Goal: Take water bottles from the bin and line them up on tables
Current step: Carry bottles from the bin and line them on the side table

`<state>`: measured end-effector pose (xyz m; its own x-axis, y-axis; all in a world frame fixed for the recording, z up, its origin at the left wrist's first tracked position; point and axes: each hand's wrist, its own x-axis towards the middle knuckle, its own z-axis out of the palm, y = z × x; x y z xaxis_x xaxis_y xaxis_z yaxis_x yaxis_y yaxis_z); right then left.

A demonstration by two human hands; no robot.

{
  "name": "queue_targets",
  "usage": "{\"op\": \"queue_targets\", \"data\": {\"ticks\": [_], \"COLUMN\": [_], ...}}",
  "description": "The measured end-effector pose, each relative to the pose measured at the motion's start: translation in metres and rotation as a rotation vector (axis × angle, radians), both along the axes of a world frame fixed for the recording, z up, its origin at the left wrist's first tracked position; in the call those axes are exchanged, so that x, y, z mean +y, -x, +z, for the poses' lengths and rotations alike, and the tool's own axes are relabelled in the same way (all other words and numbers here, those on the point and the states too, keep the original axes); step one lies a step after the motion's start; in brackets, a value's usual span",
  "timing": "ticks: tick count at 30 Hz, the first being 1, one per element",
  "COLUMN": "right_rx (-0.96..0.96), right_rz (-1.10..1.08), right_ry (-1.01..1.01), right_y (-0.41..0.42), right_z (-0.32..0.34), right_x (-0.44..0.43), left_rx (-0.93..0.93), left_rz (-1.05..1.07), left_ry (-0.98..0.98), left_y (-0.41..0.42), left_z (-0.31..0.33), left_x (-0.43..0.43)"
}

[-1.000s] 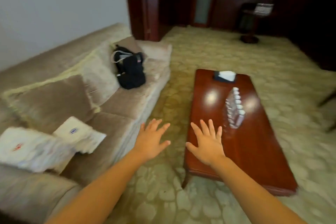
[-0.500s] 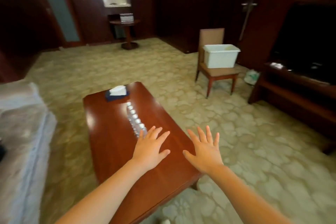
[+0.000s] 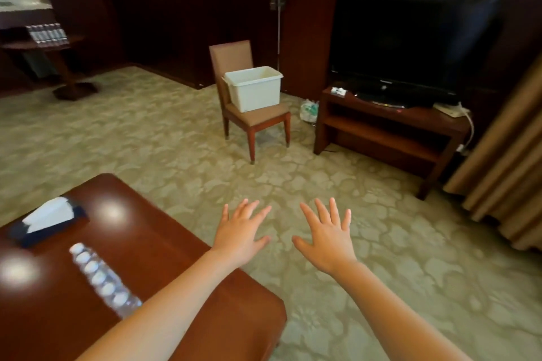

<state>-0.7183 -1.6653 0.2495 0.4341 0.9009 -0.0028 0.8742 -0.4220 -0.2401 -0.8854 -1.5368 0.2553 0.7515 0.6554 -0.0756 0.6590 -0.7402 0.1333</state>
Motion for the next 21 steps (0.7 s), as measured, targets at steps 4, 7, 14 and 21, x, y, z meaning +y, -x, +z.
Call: {"op": "queue_targets", "data": {"ticks": [4,7,14,21], "right_rx": [0.002,-0.006,-0.072,-0.058], "right_rz": [-0.064,-0.066,0.064,0.142], "right_ry": [0.026,0.037,0.016,0.024], "right_y": [-0.064,-0.121,-0.268,-0.372], "right_z": [-0.005,-0.009,0.007,0.008], "right_x": [0.028,0.063,0.156,0.235], "left_rx": [0.006,-0.002,-0.025,0.025], "left_rz": [-0.045,-0.045,0.063,0.131], "left_ry": [0.012,0.012,0.001,-0.05], "left_y": [-0.066,-0.124,-0.264,-0.354], "left_z": [-0.007,-0.01,-0.005,0.004], "left_x": [0.041,0.072,0.141,0.201]}}
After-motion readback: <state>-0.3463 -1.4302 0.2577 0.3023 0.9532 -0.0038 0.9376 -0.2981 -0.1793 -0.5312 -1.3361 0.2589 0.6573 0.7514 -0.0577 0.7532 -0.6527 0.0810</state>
